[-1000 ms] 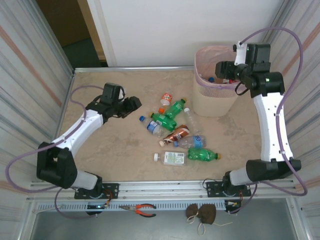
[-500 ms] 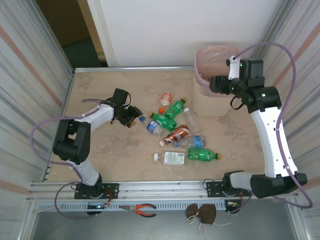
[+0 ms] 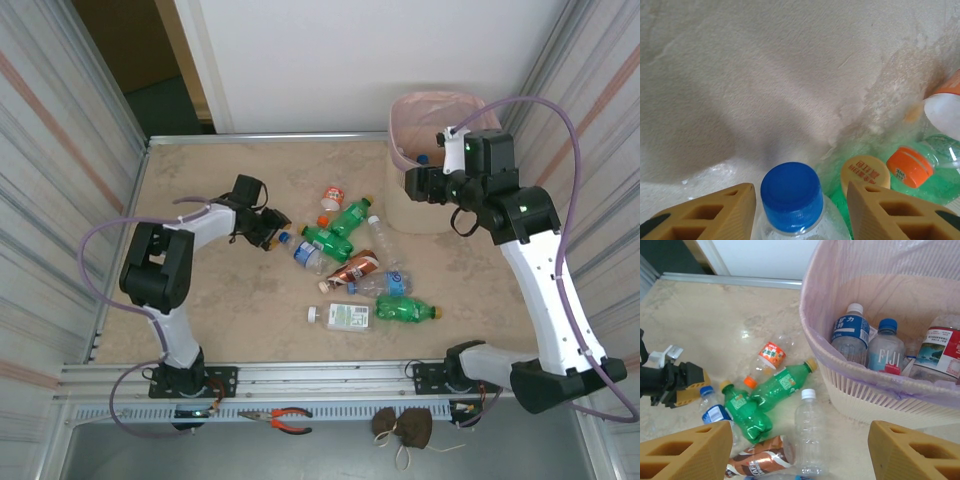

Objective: Put the plastic bottles in the bin

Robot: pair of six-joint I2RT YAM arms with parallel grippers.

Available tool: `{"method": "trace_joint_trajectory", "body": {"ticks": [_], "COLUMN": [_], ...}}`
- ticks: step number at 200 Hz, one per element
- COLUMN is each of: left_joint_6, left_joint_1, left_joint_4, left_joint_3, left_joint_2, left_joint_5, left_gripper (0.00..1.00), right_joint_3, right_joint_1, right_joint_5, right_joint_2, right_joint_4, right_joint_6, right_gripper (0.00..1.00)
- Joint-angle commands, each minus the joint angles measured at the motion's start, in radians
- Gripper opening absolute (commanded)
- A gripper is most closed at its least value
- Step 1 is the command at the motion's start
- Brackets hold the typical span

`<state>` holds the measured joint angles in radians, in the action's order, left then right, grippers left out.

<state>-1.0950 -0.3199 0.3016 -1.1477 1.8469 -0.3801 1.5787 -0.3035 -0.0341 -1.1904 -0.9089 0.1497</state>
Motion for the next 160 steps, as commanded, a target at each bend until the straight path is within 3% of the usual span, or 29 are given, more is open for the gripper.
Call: {"method": "trace_joint_trajectory", "body": {"ticks": [1,160], "left_joint_6": [-0.029,-0.063], "left_joint_1": [0.003,0.004], "left_joint_4": [-0.007,-0.055], "left_joint_3": [-0.025,0.028], "left_joint_2": [0.024,-0.006], "left_joint_5": [-0.016,-0.02], "left_gripper": [0.5,0.29], "right_joint_3": [0.0,-0.01], "right_joint_1": [-0.009,-0.022], "right_joint_5": [0.028,0.046], "right_joint_2": [0.027,0.051], "right_joint_4": [-0.016,-0.015], "right_joint_6": [0.021,0.021], "right_gripper": [0.71,0.7]}}
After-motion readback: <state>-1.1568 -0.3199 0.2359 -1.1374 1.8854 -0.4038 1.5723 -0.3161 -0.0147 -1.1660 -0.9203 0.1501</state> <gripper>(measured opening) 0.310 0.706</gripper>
